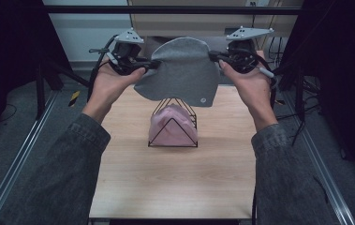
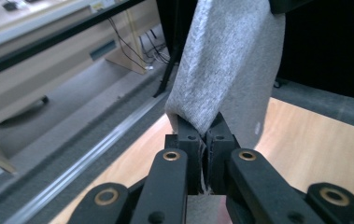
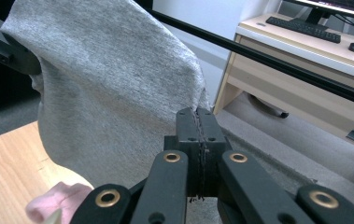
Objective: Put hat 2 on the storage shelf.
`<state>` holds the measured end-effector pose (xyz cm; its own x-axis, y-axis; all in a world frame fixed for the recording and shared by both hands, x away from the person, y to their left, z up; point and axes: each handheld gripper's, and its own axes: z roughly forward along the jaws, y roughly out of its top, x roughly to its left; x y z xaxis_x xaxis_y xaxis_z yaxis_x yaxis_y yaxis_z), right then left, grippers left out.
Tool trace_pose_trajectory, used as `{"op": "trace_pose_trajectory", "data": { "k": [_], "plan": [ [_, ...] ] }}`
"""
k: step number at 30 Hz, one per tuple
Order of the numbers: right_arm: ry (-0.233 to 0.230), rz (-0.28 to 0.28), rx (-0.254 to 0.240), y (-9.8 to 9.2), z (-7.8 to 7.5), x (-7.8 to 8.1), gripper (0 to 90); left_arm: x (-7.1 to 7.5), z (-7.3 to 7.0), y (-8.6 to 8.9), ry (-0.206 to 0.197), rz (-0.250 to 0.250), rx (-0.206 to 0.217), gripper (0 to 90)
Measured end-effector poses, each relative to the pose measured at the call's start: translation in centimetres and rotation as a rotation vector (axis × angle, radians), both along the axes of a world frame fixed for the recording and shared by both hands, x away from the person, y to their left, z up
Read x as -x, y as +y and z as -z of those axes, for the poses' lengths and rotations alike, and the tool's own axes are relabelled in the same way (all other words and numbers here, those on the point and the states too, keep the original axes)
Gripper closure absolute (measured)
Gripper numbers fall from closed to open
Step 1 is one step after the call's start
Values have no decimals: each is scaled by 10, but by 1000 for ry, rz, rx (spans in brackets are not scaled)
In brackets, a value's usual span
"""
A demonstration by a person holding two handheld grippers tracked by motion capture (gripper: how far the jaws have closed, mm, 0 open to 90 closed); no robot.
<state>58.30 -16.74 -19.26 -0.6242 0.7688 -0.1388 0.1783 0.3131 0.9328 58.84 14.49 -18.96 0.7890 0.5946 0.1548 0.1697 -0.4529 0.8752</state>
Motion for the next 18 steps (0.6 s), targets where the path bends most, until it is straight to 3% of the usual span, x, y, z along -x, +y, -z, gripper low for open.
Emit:
{"op": "trace_pose_trajectory", "data": {
  "k": [18],
  "plan": [
    [34,9,-13,8,33,-24,900,-16,32,1,10,-35,-25,872]
  ]
}}
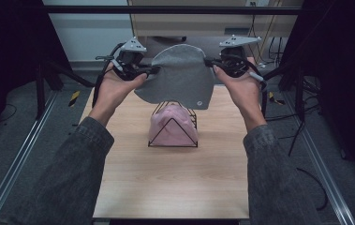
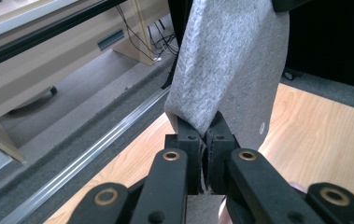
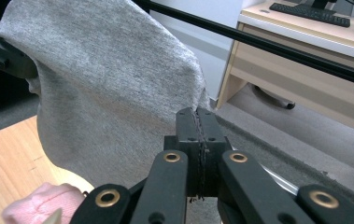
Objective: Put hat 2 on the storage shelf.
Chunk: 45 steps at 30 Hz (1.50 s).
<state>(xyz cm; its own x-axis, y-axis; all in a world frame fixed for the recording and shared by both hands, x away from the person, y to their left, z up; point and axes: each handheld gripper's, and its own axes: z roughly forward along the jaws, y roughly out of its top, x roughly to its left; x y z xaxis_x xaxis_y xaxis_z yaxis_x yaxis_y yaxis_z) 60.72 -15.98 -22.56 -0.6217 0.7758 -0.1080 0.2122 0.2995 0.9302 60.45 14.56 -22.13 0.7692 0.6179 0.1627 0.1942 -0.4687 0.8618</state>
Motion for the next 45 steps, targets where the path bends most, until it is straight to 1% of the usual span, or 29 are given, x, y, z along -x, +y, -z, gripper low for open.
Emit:
{"op": "trace_pose_trajectory", "data": {
  "k": [1,4,5,7,14,17,20,23,25,27,31,34,40,45],
  "plan": [
    [4,3,-2,0,1,-1,900,-3,4,0,5,-4,5,872],
    [6,9,-4,2,5,-4,900,-7,10,1,12,-12,13,872],
    [4,12,-5,2,6,-5,900,-9,12,0,14,-15,23,872],
    [13,13,-10,3,8,-7,900,-10,15,0,17,-22,29,872],
    [20,3,1,6,17,-10,900,-16,30,1,19,-28,30,872],
    [29,1,-3,8,22,-10,900,-18,37,2,32,-36,31,872],
    [37,-6,0,9,28,-11,900,-19,44,3,46,-37,33,871],
    [45,-9,3,11,33,-11,900,-18,51,3,52,-34,24,871],
    [51,-12,4,12,38,-11,900,-19,55,4,59,-35,33,871],
    [59,-12,3,13,42,-11,900,-19,57,4,60,-34,30,871],
    [69,-17,5,15,50,-11,900,-21,67,9,81,-44,40,870],
    [79,-22,5,17,57,-11,900,-21,74,10,92,-43,31,870],
    [100,-31,8,20,69,-10,900,-20,82,12,103,-43,27,870],
    [117,-38,7,21,79,-9,900,-19,91,14,121,-40,20,870]
  ]
}}
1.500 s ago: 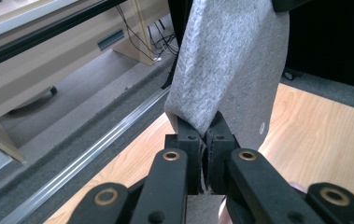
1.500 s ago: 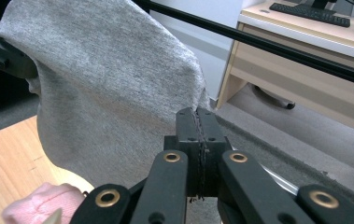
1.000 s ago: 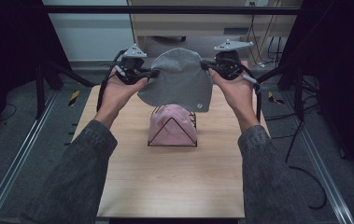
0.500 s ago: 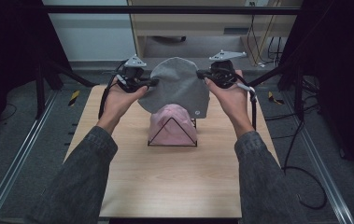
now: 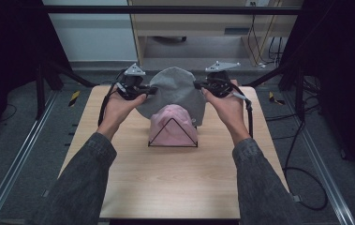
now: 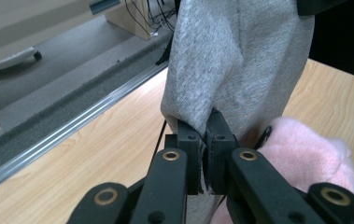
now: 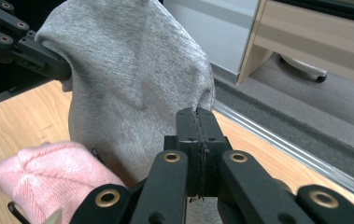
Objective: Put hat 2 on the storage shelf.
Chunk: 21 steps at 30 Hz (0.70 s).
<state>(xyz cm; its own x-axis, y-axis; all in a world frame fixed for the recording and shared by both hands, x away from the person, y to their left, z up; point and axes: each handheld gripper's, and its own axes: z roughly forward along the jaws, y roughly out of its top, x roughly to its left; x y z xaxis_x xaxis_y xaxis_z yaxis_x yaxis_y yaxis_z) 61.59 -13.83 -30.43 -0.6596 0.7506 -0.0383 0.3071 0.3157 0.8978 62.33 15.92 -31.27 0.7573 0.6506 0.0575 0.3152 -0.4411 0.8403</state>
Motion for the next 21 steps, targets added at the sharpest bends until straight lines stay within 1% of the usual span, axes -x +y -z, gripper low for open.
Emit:
{"op": "trace_pose_trajectory", "data": {
  "k": [3,7,9,11,15,21],
  "plan": [
    [10,-4,2,2,8,0,900,0,7,1,12,-1,-5,870],
    [30,-8,6,4,17,0,900,0,16,3,29,-4,0,870],
    [35,-10,9,5,21,0,900,0,20,3,39,-3,-4,869],
    [43,-11,12,7,26,0,900,0,24,3,41,-6,-18,869],
    [61,-15,19,10,34,0,900,0,32,5,58,-9,-9,869],
    [75,-13,21,11,43,-1,900,0,38,6,70,-6,-16,867]
  ]
}}
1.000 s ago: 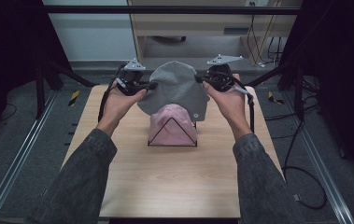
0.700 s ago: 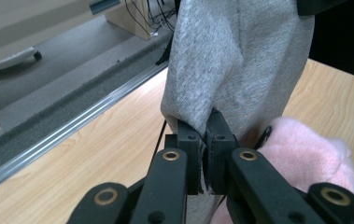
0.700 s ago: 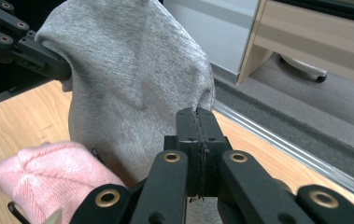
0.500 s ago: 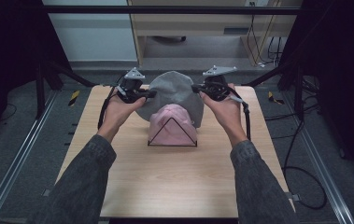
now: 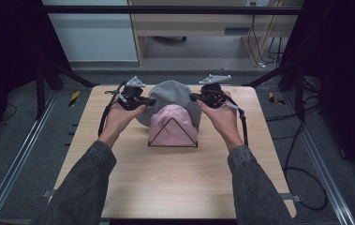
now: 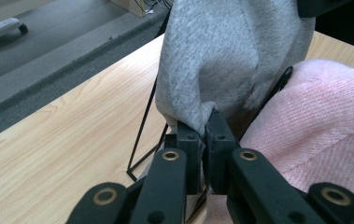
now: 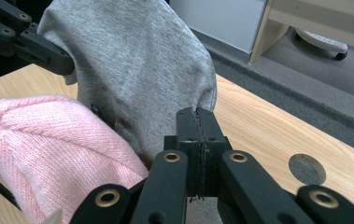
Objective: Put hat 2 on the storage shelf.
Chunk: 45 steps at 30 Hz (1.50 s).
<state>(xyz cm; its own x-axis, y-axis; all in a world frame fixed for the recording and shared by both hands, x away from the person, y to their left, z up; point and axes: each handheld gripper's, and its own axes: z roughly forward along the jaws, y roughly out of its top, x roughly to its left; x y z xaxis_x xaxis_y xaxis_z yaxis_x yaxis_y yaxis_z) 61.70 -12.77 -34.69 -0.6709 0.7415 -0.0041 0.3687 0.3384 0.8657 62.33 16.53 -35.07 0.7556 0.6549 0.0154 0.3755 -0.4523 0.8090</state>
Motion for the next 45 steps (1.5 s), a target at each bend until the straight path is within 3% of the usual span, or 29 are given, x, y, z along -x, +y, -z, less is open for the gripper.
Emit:
{"op": "trace_pose_trajectory", "data": {
  "k": [18,37,39,41,45],
  "plan": [
    [20,-1,11,0,9,0,900,0,7,0,21,-6,7,858],
    [56,0,29,2,21,-1,900,0,17,-2,46,-28,-16,833],
    [63,2,22,1,21,0,868,1,18,-1,48,-35,-21,802],
    [64,11,22,1,21,2,781,3,16,0,30,-64,-17,717],
    [59,5,20,-4,17,9,740,6,11,3,11,-83,-1,637]
  ]
}}
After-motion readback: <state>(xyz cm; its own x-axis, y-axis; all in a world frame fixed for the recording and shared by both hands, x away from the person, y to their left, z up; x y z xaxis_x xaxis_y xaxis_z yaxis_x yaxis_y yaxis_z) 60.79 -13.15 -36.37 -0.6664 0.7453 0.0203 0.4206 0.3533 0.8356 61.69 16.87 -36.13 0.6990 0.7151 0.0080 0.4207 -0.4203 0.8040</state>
